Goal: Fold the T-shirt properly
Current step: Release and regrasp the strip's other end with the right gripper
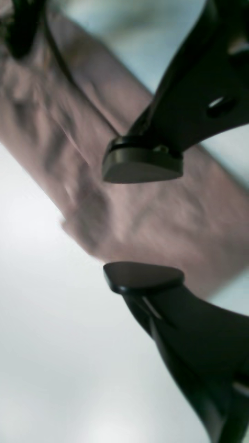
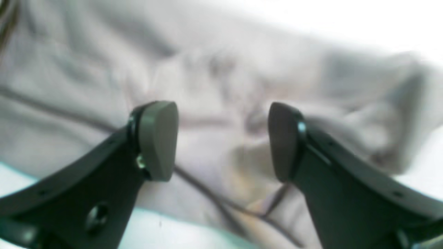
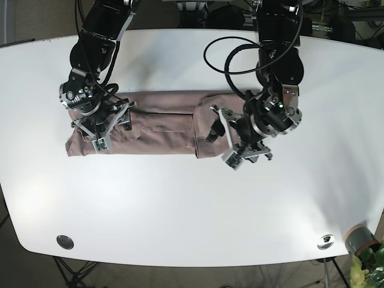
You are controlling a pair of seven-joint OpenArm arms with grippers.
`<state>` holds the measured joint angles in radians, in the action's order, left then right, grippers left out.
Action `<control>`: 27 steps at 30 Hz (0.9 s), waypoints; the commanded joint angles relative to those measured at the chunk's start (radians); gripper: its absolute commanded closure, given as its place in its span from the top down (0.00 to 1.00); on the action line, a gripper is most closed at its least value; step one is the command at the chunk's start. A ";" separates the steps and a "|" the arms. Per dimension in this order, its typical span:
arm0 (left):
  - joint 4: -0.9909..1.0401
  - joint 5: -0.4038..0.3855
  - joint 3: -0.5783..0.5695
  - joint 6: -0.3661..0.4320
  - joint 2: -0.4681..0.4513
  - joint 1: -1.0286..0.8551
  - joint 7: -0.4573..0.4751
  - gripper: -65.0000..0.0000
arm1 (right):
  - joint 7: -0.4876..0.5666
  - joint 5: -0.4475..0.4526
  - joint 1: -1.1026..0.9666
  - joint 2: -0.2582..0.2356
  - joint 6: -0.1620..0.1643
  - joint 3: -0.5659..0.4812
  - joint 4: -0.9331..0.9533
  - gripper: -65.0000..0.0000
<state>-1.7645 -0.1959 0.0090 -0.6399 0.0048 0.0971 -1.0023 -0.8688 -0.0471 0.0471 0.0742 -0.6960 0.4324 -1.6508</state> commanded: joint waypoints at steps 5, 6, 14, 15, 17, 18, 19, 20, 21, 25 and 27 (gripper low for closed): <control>-0.015 -0.017 0.107 -0.005 -0.021 -0.029 0.055 0.42 | -0.092 0.033 0.070 0.005 -0.002 0.035 -0.145 0.61; -0.008 -0.017 0.119 -0.005 -0.021 -0.043 0.073 0.37 | -0.115 0.066 0.086 0.003 -0.002 0.062 -0.151 0.61; 0.102 -0.018 0.125 -0.005 -0.048 -0.055 0.096 0.00 | -0.264 0.341 0.172 -0.113 -0.002 0.254 -0.050 0.77; 0.116 -0.018 0.125 -0.005 -0.048 -0.055 0.096 0.00 | -0.264 0.367 0.179 -0.136 -0.002 0.273 -0.027 0.77; 0.140 -0.018 0.125 -0.005 -0.048 -0.055 0.104 0.00 | -0.264 0.407 0.195 -0.182 -0.002 0.303 0.034 0.77; 0.145 -0.018 0.125 -0.005 -0.050 -0.055 0.113 0.00 | -0.264 0.415 0.196 -0.199 -0.002 0.311 0.060 0.77; 0.148 -0.018 0.125 -0.005 -0.050 -0.055 0.130 0.00 | -0.264 0.419 0.204 -0.221 -0.002 0.319 0.091 0.77; 0.157 -0.017 0.125 -0.005 -0.050 -0.058 0.158 0.00 | -0.264 0.425 0.219 -0.253 -0.002 0.334 0.145 0.77; 0.171 -0.015 0.125 -0.005 -0.050 -0.059 0.179 0.00 | -0.261 0.428 0.228 -0.274 -0.002 0.351 0.189 0.77; 0.220 -0.014 0.125 -0.005 -0.062 -0.059 0.211 0.00 | -0.258 0.431 0.265 -0.339 -0.002 0.411 0.352 0.77; 0.251 -0.018 0.125 -0.005 -0.076 -0.056 0.216 0.00 | -0.255 0.431 0.276 -0.362 -0.002 0.431 0.424 0.77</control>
<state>-1.5234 -0.2035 0.1307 -0.6445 -0.0540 0.0238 -0.8097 -1.1458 0.3656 0.2924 -0.2550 -0.6937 0.8513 -1.3037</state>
